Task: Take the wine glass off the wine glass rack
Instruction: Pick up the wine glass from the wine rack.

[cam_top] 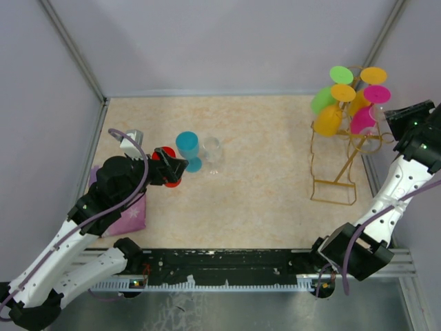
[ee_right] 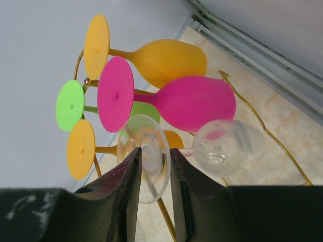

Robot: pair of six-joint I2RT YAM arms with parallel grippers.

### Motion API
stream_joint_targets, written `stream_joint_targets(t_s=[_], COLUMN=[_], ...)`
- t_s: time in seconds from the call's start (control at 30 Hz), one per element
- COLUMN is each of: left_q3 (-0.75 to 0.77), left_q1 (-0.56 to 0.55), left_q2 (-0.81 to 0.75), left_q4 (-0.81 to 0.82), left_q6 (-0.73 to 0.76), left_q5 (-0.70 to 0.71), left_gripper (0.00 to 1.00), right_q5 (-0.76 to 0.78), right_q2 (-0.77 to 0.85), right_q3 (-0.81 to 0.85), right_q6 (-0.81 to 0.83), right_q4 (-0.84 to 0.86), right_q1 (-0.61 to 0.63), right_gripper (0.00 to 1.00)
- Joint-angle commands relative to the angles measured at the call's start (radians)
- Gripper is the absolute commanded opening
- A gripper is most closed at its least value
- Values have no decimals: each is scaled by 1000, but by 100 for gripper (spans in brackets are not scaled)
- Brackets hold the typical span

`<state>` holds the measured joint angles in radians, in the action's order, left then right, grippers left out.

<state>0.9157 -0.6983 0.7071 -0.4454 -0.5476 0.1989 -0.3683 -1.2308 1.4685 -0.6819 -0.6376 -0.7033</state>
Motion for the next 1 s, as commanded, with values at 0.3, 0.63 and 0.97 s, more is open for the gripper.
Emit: stream_joint_targets(t_s=[0.3, 0.63, 0.97], left_q3=[-11, -4, -3], left_q1=[2, 3, 3], left_q2=[5, 21, 26], left_q4=[17, 1, -1], left_q6=[15, 10, 4], left_q5=[-20, -37, -36], left_gripper=[99, 99, 99], right_q5=[18, 11, -1], right_q2=[39, 31, 60], right_q3=[71, 108, 70], right_q6=[35, 45, -39], right_q4=[-30, -49, 51], right_q1=[-7, -8, -8], right_gripper=[14, 2, 0])
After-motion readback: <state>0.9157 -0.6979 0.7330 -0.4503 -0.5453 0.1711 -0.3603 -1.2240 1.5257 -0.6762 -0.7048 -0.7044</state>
